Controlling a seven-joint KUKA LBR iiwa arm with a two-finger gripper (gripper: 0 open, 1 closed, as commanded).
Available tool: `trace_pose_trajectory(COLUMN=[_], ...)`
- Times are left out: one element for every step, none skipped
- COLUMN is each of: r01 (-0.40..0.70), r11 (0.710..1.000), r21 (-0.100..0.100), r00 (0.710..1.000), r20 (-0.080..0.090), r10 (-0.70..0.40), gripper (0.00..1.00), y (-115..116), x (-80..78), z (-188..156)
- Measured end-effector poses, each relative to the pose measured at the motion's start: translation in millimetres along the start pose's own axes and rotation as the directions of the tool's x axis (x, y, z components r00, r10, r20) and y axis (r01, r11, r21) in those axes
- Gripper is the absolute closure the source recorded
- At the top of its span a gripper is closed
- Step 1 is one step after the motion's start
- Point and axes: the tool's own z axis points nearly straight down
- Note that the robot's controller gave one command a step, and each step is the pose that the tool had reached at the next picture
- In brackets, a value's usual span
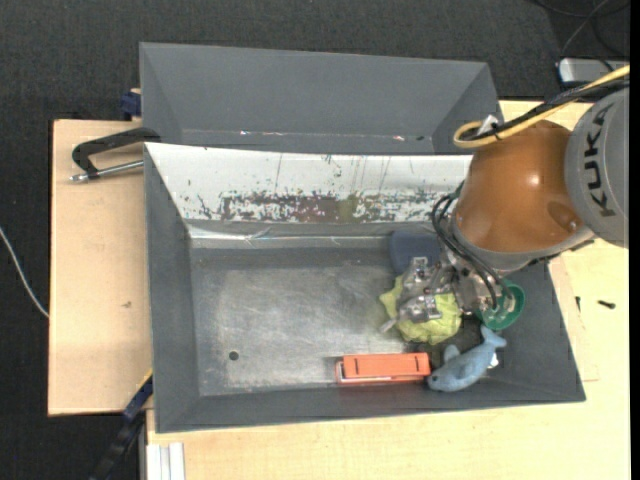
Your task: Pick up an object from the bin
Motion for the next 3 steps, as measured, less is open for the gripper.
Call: trace_pose_trajectory(r01=[0.006, 0.084, 0.191], r11=[1.000, 0.996, 0.982], r21=[0.001, 0.003, 0.001], r00=[1.000, 0.996, 0.982], r20=[0.002, 0.011, 0.004], r10=[-0.006, -0.084, -0.191], gripper=[1.00, 1.00, 1.00], y=[-1.2, -18.0, -34.0], x=[-0.2, -27.8, -20.7], z=[-16.4, -48.2, -93.6])
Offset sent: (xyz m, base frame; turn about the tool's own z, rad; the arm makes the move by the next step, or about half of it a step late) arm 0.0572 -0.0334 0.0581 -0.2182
